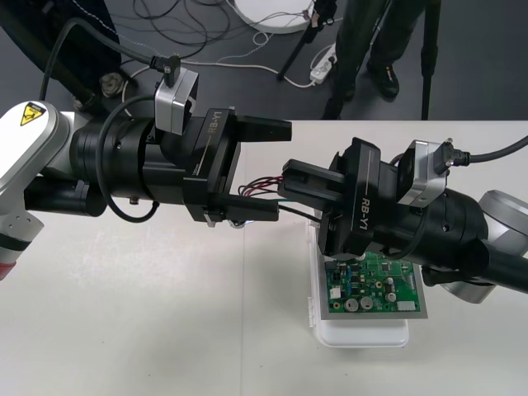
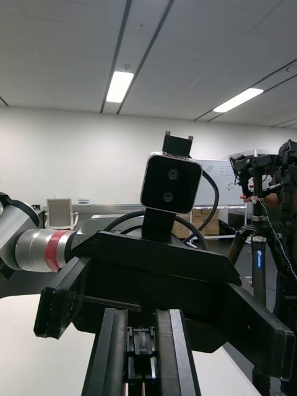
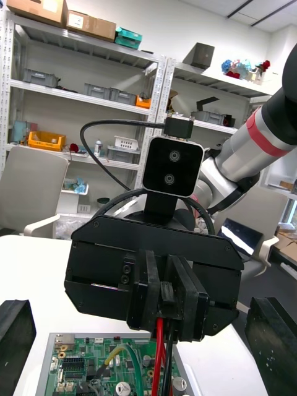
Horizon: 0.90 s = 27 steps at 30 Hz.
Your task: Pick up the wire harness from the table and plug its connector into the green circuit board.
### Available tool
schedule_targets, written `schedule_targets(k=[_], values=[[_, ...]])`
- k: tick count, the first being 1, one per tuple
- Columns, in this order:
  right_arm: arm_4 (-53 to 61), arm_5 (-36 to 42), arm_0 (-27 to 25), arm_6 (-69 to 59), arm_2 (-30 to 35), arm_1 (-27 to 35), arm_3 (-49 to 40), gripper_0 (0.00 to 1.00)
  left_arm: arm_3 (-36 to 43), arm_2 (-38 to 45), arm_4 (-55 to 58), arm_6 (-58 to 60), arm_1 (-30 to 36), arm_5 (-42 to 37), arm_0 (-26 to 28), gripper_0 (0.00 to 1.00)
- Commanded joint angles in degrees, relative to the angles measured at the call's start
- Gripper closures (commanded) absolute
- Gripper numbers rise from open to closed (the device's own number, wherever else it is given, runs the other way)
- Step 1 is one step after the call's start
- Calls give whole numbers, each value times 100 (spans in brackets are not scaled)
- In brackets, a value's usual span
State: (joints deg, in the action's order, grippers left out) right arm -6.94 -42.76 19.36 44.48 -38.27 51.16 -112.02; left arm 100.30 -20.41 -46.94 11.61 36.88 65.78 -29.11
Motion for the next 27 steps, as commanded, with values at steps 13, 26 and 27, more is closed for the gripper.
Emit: schedule_targets(k=[13, 26, 27], values=[[44, -74, 235, -221, -58, -63, -57, 100, 183, -60, 97, 78, -31, -92, -200, 100], [123, -65, 235, -221, -58, -63, -30, 100, 191, -60, 114, 25, -5, -92, -200, 100], [123, -74, 235, -221, -58, -63, -30, 100, 191, -51, 114, 17, -5, -92, -200, 100]])
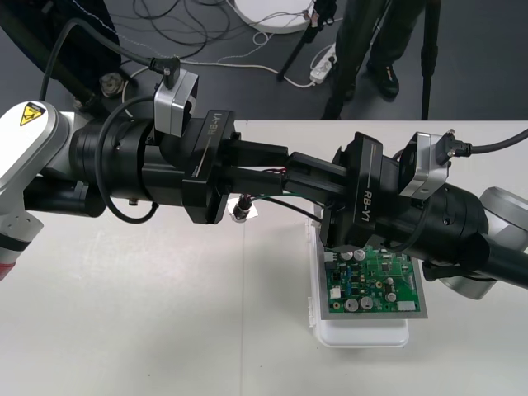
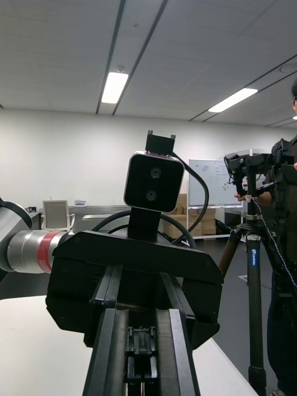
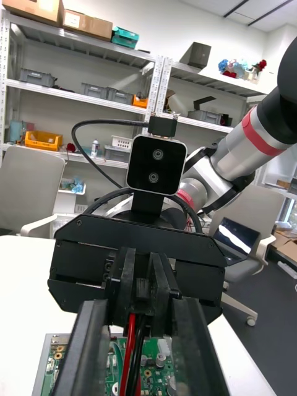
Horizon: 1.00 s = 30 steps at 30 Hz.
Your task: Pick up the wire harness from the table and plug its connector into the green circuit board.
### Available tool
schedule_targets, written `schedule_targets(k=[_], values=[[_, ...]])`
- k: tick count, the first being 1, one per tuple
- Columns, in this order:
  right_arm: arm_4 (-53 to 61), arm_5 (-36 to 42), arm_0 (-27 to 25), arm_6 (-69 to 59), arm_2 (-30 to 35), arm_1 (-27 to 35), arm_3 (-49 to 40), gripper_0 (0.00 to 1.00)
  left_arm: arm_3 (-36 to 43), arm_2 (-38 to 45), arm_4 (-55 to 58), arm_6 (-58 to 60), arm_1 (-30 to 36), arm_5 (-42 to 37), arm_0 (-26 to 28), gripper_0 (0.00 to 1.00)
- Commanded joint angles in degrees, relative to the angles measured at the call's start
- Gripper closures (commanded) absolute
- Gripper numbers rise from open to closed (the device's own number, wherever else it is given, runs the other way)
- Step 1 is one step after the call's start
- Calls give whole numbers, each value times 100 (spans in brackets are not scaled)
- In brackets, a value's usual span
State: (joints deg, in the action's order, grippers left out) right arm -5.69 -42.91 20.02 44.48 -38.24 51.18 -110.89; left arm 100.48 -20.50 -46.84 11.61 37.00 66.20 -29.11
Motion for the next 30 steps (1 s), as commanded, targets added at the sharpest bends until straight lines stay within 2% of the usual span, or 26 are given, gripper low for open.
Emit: schedule_targets(k=[1, 30], values=[[-2, -60, 168, -220, -61, -64, -143, 100, 165, -42, 105, 17, 0, -134, -201, 100], [94, -165, 168, -220, -61, -12, -143, 100, 165, -15, 263, -1, 88, -152, -192, 100]])
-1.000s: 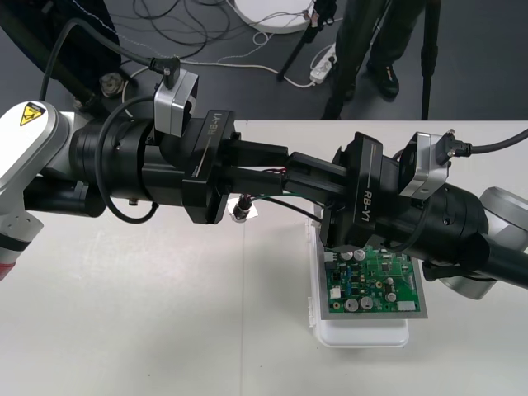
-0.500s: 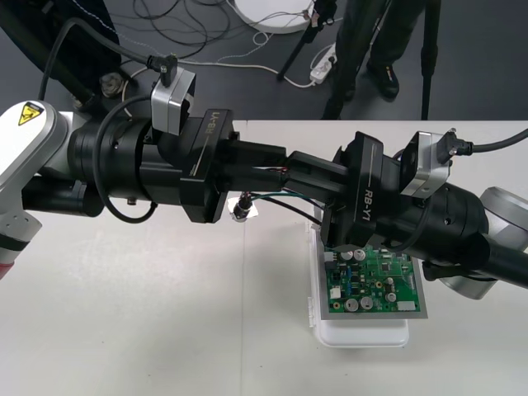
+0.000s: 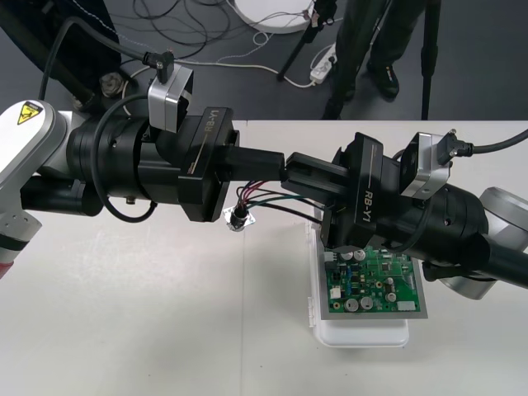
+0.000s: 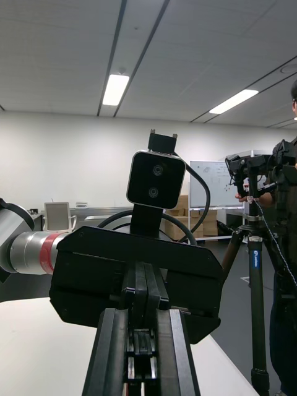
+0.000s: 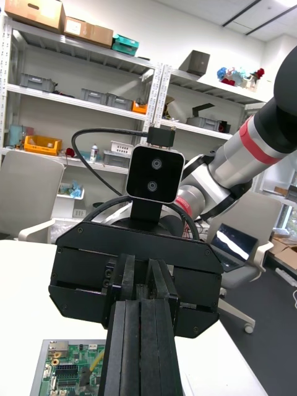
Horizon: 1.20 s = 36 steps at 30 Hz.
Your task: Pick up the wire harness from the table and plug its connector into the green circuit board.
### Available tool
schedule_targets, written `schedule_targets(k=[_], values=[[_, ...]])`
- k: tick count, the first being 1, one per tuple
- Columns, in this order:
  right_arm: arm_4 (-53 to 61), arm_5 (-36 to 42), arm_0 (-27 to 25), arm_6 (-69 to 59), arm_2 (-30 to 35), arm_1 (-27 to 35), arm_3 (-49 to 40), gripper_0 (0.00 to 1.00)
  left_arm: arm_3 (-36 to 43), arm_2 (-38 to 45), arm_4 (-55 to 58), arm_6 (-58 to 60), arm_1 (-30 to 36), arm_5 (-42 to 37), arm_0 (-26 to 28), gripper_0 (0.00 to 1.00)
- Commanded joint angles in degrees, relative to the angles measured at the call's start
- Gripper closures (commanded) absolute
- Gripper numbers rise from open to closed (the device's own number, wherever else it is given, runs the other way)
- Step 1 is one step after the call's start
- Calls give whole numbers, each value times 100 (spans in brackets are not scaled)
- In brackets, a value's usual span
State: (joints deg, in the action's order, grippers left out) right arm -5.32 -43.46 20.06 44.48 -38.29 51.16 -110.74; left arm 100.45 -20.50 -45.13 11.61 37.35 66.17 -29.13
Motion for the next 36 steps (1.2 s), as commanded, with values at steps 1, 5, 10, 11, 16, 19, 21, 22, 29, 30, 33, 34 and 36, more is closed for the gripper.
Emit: schedule_targets(k=[1, 5, 10, 11, 16, 19, 21, 22, 29, 30, 33, 34, 36], values=[[57, -110, 165, -220, -56, -9, -159, 100, 167, -15, 92, -1, 53, -148, -190, 100], [57, -110, 156, -220, -56, 0, -159, 100, 167, -15, 101, -9, 53, -148, -190, 100], [57, -110, 156, -220, -47, 26, -159, 62, 167, -15, 101, -36, 79, -148, -181, 100], [75, -110, 148, -220, -56, 26, -159, 48, 167, -15, 101, -36, 79, -148, -181, 100], [163, -110, 148, -220, -56, 44, -159, 0, 167, -15, 101, -62, 88, -148, -181, 100], [198, -119, 148, -229, -56, 52, -150, 0, 167, -15, 101, -71, 88, -148, -181, 100], [216, -119, 148, -229, -47, 52, -150, 0, 167, -15, 101, -80, 88, -148, -181, 100], [224, -119, 148, -229, -56, 52, -141, 0, 167, -15, 101, -88, 88, -148, -181, 100], [242, -119, 148, -255, -56, 61, -141, 0, 159, -15, 101, -141, 114, -148, -137, 100], [260, -119, 148, -264, -56, 61, -150, 0, 159, -15, 101, -159, 123, -148, -119, 100], [268, -119, 148, -282, -56, 79, -141, 0, 159, -15, 101, -203, 141, -148, -84, 100], [286, -128, 148, -290, -56, 87, -150, 0, 159, -15, 92, -229, 158, -148, -67, 100], [304, -136, 139, -299, -56, 96, -141, 0, 159, -15, 83, -291, 193, -148, -23, 100]])
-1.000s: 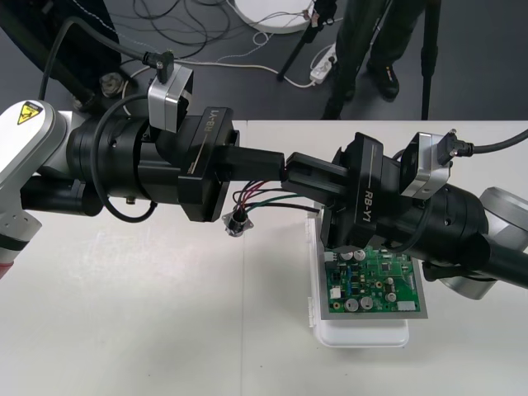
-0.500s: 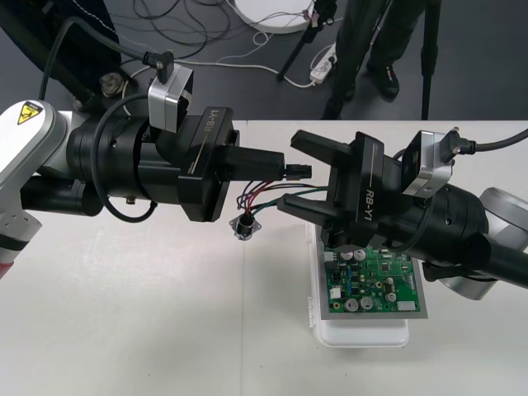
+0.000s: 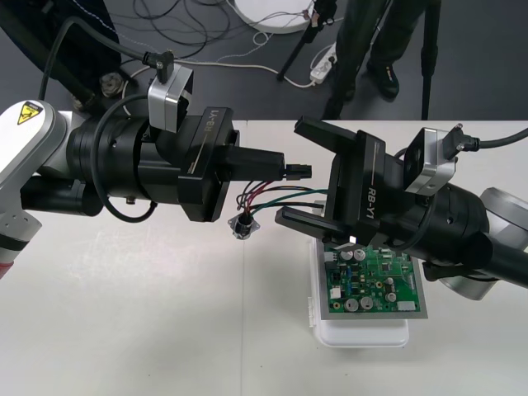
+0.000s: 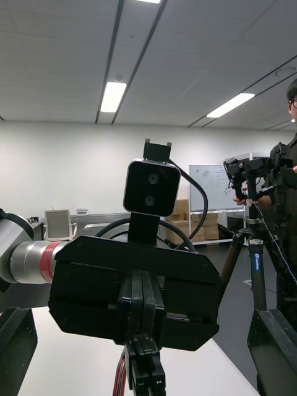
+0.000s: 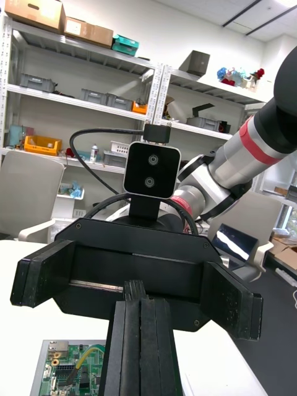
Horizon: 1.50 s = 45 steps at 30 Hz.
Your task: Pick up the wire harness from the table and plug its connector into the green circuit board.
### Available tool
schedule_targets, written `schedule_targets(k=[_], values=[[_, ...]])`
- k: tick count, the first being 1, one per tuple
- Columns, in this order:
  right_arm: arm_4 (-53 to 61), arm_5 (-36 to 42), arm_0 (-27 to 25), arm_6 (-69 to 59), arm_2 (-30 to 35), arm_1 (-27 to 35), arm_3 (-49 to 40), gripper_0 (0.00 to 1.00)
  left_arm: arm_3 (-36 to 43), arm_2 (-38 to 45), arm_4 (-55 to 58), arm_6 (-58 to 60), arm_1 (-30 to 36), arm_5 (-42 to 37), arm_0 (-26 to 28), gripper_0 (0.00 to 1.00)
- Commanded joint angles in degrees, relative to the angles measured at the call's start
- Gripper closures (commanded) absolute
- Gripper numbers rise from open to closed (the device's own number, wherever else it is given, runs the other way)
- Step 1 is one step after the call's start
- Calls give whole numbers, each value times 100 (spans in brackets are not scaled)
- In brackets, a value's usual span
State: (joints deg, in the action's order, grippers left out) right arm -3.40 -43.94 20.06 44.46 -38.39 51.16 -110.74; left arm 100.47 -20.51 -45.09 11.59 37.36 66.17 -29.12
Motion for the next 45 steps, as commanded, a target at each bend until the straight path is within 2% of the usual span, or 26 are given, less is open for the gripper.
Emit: schedule_targets(k=[1, 7, 13, 30, 37, 45], values=[[120, -106, 139, -307, -46, 105, -149, 0, 149, -15, 80, -306, 202, -148, -15, 100], [234, -141, 95, -342, -46, 140, -140, 0, 61, -24, 62, -781, 246, -130, 82, 100], [357, -229, -28, -351, -46, 395, -140, 0, -449, -32, 88, -1247, 193, 380, 82, 100], [674, -1003, -283, -465, -46, 1651, -140, 0, -2092, -50, 124, -2257, 87, 1909, 82, 100], [331, -1003, -415, -606, -46, 2284, -79, 0, -2708, -454, 132, -2908, 52, 2067, 82, 100], [-592, -1240, -442, -773, -46, 2776, 457, 0, -3499, -867, 124, -3655, -264, 2076, 82, 100]])
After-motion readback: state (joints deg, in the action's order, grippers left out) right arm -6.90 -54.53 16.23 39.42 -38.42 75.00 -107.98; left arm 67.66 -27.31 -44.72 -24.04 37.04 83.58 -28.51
